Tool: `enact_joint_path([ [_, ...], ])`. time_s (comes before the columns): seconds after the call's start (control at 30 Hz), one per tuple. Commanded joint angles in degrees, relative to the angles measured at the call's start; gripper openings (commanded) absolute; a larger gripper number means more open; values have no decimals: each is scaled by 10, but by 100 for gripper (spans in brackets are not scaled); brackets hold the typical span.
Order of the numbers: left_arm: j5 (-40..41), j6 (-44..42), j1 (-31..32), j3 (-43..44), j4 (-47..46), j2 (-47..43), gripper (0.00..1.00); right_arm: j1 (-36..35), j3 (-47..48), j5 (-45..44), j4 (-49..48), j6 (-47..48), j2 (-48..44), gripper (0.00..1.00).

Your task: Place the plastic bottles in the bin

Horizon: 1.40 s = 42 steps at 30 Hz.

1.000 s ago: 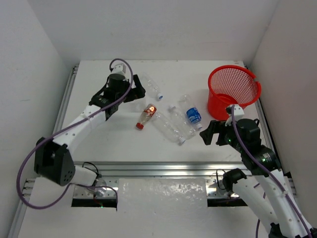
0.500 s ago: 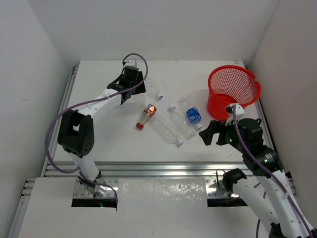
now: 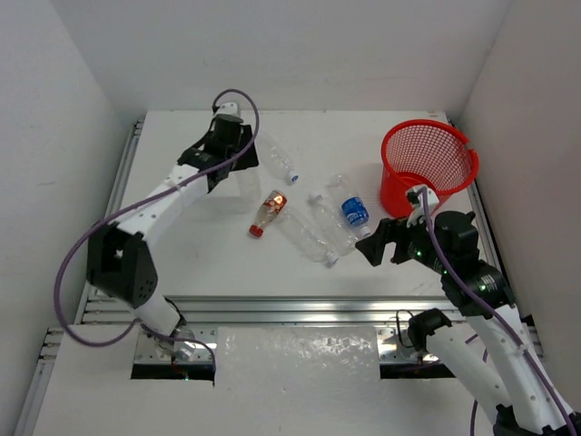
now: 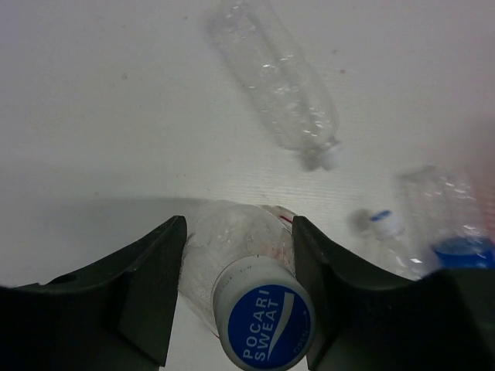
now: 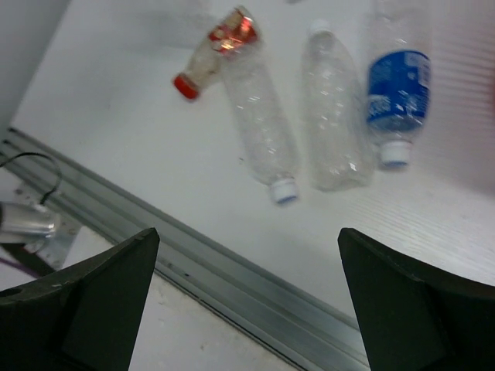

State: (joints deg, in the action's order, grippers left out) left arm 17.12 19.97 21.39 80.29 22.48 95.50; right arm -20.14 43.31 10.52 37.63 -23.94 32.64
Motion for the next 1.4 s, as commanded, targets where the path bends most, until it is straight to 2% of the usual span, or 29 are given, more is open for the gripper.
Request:
enact_joint_path([
  [0.0, -95, 22, 5, 13, 12, -122, 7, -3, 2, 145, -110, -6, 12, 99],
  [0.03, -143, 26, 5, 0, 15, -137, 8, -3, 4, 174, -154, -12, 20, 99],
  [0.07, -249, 27, 5, -7, 15, -164, 8, -4, 19, 197, -170, -22, 47, 99],
  [0.1, -294, 29, 7, -14, 13, -175, 8, -5, 28, 209, -181, -20, 64, 99],
  [0.23, -401, 66, 24, -65, -10, -232, 7, -19, 70, 216, -257, 35, 138, 99],
  [0.33, -500, 92, 30, -122, -71, -276, 7, -32, 96, 195, -279, 74, 176, 99],
  [0.43, -557, 106, 38, -142, -97, -288, 7, -81, 115, 189, -277, 113, 219, 99],
  [0.47, -571, 111, 39, -147, -108, -294, 7, -127, 125, 183, -275, 144, 230, 99],
  [0.57, -611, 126, 45, -157, -129, -298, 7, -200, 150, 177, -248, 189, 282, 99],
  [0.67, -615, 130, 48, -160, -141, -303, 7, -229, 151, 207, -239, 188, 321, 99],
  [0.73, -616, 130, 48, -160, -148, -306, 7, -238, 143, 196, -261, 179, 328, 99],
  [0.8, -638, 146, 48, -168, -166, -310, 7, -242, 127, 171, -286, 165, 327, 90],
  [0.83, -648, 154, 48, -171, -193, -315, 10, -242, 123, 156, -292, 161, 327, 74],
  [0.87, -662, 167, 48, -174, -204, -318, 15, -242, 122, 138, -295, 153, 325, 68],
  [0.97, -671, 183, 48, -180, -247, -330, 22, -242, 131, 83, -296, 153, 326, 59],
  [1.0, -665, 181, 48, -179, -248, -333, 25, -242, 136, 78, -288, 157, 327, 54],
  [1.03, -650, 174, 48, -172, -228, -337, 49, -242, 142, 69, -283, 158, 327, 47],
  [1.07, -625, 163, 48, -162, -187, -339, 66, -242, 150, 55, -278, 159, 326, 10],
  [1.1, -533, 134, 48, -140, -111, -341, 92, -242, 151, 2, -268, 157, 319, 0],
  [1.13, -479, 121, 48, -128, -77, -346, 100, -236, 153, -20, -263, 157, 314, 0],
  [1.17, -374, 107, 47, -119, -50, -349, 100, -231, 169, -30, -248, 170, 313, 0],
  [1.23, -241, 107, 47, -88, 38, -369, 100, -213, 189, -77, -201, 173, 318, 0],
  [1.27, -120, 111, 47, -79, 61, -379, 100, -186, 201, -93, -193, 165, 318, 0],
  [1.37, 71, 133, 47, -61, 128, -429, 100, -80, 233, -117, -154, 111, 319, 0],
])
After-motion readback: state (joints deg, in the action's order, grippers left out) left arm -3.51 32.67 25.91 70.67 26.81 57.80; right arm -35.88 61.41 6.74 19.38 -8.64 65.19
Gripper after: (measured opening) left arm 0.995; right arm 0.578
